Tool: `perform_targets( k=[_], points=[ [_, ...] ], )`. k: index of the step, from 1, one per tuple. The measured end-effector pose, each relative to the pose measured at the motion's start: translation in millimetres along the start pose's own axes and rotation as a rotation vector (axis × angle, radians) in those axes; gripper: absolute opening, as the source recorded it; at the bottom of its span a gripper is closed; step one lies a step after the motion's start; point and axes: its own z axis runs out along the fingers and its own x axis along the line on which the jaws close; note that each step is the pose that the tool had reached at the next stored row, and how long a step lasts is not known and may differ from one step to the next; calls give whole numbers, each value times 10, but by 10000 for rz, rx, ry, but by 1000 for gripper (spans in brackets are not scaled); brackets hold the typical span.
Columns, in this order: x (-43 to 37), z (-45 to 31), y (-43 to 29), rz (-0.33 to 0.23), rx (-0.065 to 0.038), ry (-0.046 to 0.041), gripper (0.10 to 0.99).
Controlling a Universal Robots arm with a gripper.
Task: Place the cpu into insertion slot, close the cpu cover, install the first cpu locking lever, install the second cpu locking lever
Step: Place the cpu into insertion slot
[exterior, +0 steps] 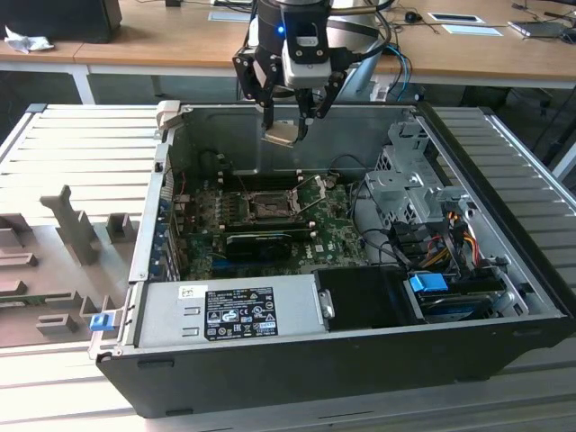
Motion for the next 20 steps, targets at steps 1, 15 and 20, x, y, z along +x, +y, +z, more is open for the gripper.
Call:
perform_targets(
  k=[1,15,20],
  points=[
    [0,0,0,21,0,-2,529],
    [0,9,-1,409,-7,-37,529],
    [0,15,-1,623,-12,-57,529]
  ],
)
